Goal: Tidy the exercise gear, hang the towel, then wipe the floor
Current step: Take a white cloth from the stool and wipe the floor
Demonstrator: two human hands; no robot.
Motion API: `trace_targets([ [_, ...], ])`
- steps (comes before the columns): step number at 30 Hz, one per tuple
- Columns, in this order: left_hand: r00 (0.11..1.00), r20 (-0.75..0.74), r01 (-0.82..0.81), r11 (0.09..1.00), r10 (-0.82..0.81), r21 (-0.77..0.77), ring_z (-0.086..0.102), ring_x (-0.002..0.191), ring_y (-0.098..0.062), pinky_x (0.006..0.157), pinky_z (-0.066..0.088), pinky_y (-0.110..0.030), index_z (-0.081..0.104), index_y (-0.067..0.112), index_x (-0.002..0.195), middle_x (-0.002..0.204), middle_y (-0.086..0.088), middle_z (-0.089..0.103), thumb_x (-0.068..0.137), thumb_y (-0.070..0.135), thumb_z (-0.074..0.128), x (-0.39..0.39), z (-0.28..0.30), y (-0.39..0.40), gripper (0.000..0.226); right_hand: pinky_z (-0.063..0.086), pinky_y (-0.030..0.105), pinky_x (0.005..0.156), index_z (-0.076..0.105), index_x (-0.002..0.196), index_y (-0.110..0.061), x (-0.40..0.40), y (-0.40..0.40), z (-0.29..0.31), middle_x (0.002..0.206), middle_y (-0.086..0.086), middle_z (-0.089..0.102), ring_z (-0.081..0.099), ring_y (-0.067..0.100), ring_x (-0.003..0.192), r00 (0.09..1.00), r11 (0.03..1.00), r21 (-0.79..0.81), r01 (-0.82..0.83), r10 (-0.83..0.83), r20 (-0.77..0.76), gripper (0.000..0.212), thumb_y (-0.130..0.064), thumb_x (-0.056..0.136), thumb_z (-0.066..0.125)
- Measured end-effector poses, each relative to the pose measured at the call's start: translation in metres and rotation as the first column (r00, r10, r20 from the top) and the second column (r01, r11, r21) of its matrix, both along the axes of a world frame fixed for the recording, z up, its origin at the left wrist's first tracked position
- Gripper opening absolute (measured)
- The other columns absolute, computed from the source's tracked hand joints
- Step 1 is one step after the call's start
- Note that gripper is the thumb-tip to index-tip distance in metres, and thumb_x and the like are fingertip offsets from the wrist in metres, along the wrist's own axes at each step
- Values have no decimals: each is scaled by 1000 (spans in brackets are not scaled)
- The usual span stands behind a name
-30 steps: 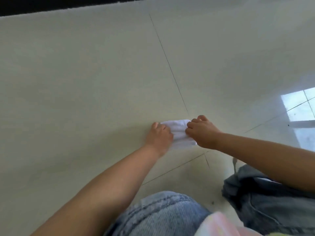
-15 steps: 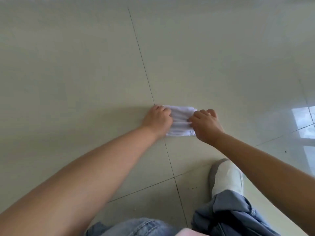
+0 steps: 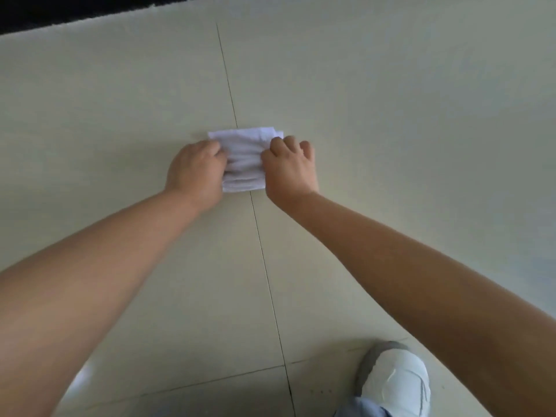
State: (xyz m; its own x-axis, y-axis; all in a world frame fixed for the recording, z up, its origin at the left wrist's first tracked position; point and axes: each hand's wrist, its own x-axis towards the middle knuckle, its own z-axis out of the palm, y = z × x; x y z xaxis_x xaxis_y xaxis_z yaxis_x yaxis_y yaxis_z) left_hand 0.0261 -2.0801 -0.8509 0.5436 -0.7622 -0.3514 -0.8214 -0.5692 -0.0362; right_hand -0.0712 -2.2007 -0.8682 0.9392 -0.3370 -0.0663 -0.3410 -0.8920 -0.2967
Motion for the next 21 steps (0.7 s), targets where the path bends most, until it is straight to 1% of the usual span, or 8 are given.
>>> trace_targets([
  [2, 989, 29, 144, 989, -143, -29, 63, 56, -34, 54, 48, -34, 60, 1, 58, 64, -18, 59, 53, 3, 67, -23, -2, 14, 8, 41, 37, 74, 61, 56, -10, -39, -1, -10, 66, 6, 60, 54, 27, 74, 995, 999, -30, -32, 35, 97, 18, 3, 45, 56],
  [5, 943, -2, 330, 931, -334, -159, 66, 62, -28, 67, 38, -34, 62, 8, 55, 63, -12, 62, 64, 14, 47, -72, -15, 2, 19, 28, 35, 78, 67, 66, -15, -112, -29, -16, 69, 2, 63, 40, 22, 82, 996, 998, -45, -35, 38, 78, 18, -5, 52, 61],
  [8, 927, -89, 331, 907, -364, -259, 69, 64, -24, 70, 44, -32, 66, 11, 53, 64, -9, 68, 65, 16, 43, -109, -20, -73, 27, 33, 36, 78, 72, 72, -15, -158, -88, -9, 72, 7, 68, 43, 25, 86, 988, 986, -64, 152, -149, 47, 17, -11, 61, 60],
  [12, 908, -258, 266, 929, -332, -259, 65, 48, -22, 52, 49, -18, 68, 10, 41, 53, -5, 66, 60, 12, 35, -117, -17, -177, 38, 35, 49, 90, 74, 93, -7, -141, -163, 0, 96, 17, 67, 47, 33, 103, 867, 866, -67, 496, -498, -23, 27, -8, 79, 51],
  [14, 952, -215, 178, 967, -216, -183, 71, 75, -24, 71, 51, -23, 78, 9, 71, 81, -9, 73, 74, 7, 36, -99, -3, -205, 42, 27, 43, 96, 70, 107, -10, -106, -182, -2, 112, 15, 61, 43, 34, 114, 839, 837, -93, 540, -544, -26, 30, -7, 85, 49],
  [17, 989, -129, 57, 989, -75, -134, 49, 124, -32, 103, 34, -36, 55, -2, 126, 132, -17, 52, 96, 3, 30, -49, -11, -211, 39, 26, 39, 97, 64, 113, -13, -35, -179, -5, 123, 11, 53, 40, 29, 120, 868, 867, -78, 493, -496, -28, 33, -10, 87, 45],
  [19, 1000, 19, 8, 992, -5, -130, 56, 114, -35, 96, 42, -36, 61, -4, 117, 121, -21, 60, 92, 4, 43, -8, -3, -172, 31, 25, 38, 99, 62, 116, -16, 10, -156, -6, 128, 9, 50, 38, 28, 124, 919, 920, -41, 390, -391, -52, 33, -12, 88, 44],
  [21, 969, 248, 18, 991, 17, -136, 68, 83, -36, 74, 53, -33, 71, -4, 83, 86, -22, 68, 71, 1, 67, 26, 6, -124, 14, 25, 39, 100, 62, 115, -16, 49, -119, -3, 130, 7, 49, 36, 26, 125, 965, 966, 0, 259, -259, -52, 32, -13, 90, 43],
])
